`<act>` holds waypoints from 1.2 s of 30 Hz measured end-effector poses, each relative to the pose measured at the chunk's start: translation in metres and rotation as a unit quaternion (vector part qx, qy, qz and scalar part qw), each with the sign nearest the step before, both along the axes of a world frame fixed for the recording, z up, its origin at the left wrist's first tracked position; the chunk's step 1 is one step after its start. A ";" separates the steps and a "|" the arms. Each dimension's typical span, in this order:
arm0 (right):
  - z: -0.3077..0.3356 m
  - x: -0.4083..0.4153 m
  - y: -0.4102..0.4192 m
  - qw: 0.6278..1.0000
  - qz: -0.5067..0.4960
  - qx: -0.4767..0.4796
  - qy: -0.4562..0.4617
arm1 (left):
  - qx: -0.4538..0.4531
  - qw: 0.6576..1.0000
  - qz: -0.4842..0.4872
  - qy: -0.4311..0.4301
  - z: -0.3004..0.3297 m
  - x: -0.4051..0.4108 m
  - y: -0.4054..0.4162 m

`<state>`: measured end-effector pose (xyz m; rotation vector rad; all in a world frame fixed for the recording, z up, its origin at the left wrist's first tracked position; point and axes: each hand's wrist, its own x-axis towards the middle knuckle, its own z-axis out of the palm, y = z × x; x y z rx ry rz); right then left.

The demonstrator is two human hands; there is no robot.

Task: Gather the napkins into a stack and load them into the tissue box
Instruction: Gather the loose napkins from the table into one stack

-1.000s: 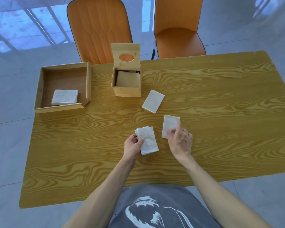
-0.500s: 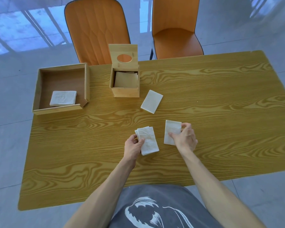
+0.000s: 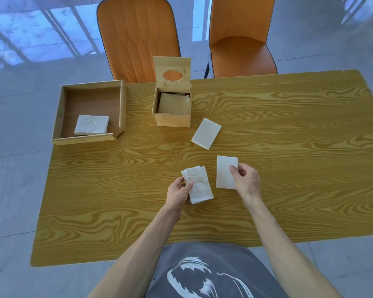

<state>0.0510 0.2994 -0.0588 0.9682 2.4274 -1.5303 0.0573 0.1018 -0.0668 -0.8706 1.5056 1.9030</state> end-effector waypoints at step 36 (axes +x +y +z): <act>-0.012 -0.054 -0.064 0.953 0.224 0.200 0.023 | -0.045 0.997 0.052 0.040 0.005 -0.013 -0.020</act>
